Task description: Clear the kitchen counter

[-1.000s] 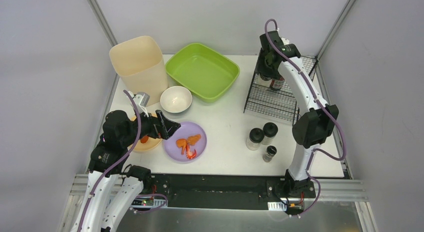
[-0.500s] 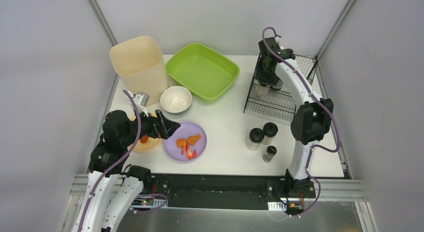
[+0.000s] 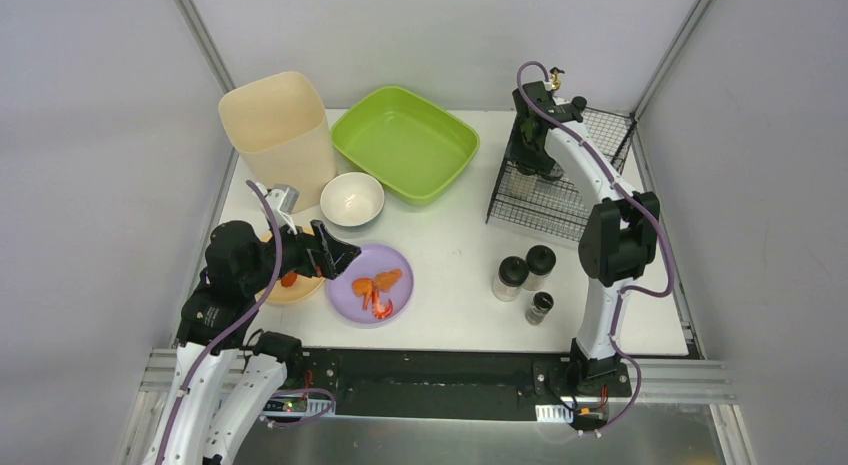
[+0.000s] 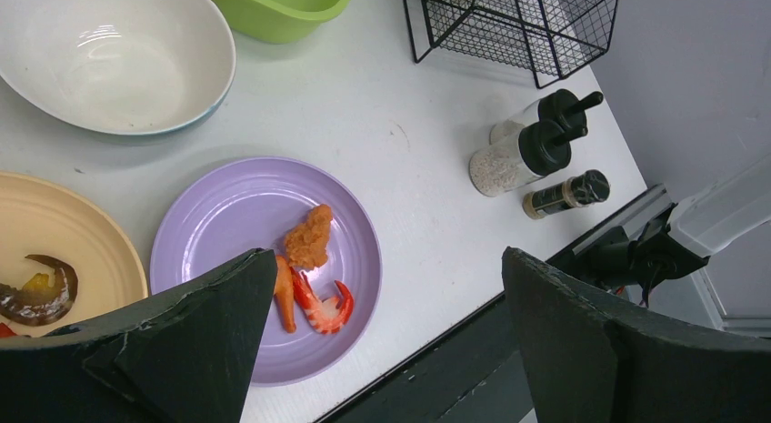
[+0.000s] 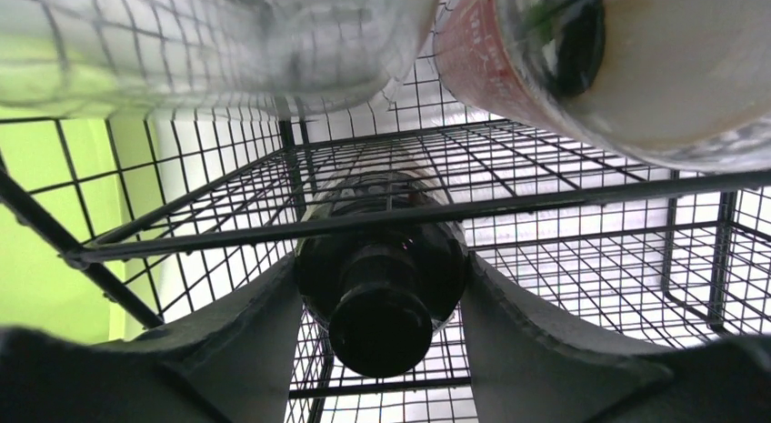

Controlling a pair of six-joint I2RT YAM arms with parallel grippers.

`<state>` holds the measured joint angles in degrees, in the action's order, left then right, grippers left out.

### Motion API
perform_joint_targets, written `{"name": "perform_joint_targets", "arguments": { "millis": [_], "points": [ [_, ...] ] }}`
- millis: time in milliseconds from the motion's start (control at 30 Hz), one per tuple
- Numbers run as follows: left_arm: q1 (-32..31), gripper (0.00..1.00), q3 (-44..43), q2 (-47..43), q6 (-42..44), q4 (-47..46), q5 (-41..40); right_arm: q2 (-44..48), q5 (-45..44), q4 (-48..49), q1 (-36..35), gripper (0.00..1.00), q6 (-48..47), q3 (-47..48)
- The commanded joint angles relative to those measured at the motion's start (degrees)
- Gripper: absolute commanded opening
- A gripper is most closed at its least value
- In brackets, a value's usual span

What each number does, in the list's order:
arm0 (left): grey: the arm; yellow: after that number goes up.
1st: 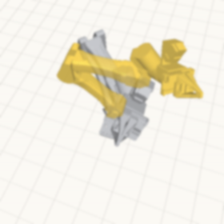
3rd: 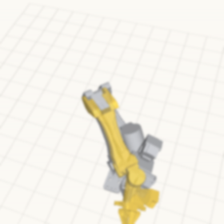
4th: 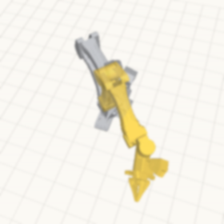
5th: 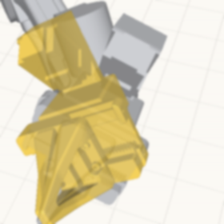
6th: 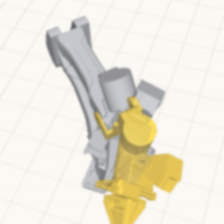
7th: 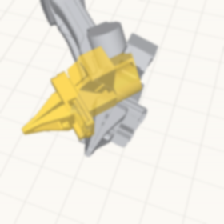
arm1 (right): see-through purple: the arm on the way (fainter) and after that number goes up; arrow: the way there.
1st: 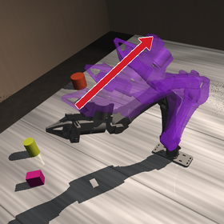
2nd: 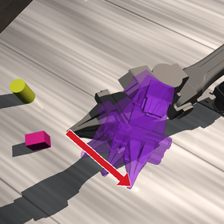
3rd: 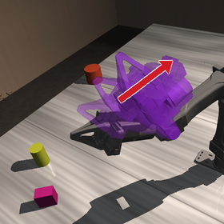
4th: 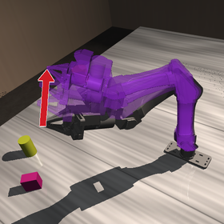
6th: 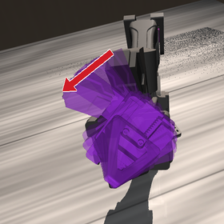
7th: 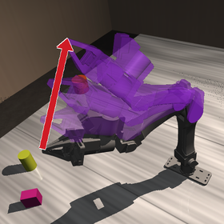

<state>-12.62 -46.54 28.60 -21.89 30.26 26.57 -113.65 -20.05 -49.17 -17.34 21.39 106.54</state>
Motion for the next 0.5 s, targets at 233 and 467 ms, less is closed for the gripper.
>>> {"name": "perform_joint_targets", "arguments": {
  "millis": [233, 467],
  "points": [
    [0.58, 1.00, -0.20, 0.56, 0.00, -1.82, 1.16, 2.87, 0.45, 3.46, 0.21, 0.69, -0.22, -2.89],
    [0.67, 1.00, -0.10, 0.71, 0.07, -1.87, 1.07, 7.02, -0.84, 2.49, -1.37, 0.74, -1.08, -3.09]
  ]
}}
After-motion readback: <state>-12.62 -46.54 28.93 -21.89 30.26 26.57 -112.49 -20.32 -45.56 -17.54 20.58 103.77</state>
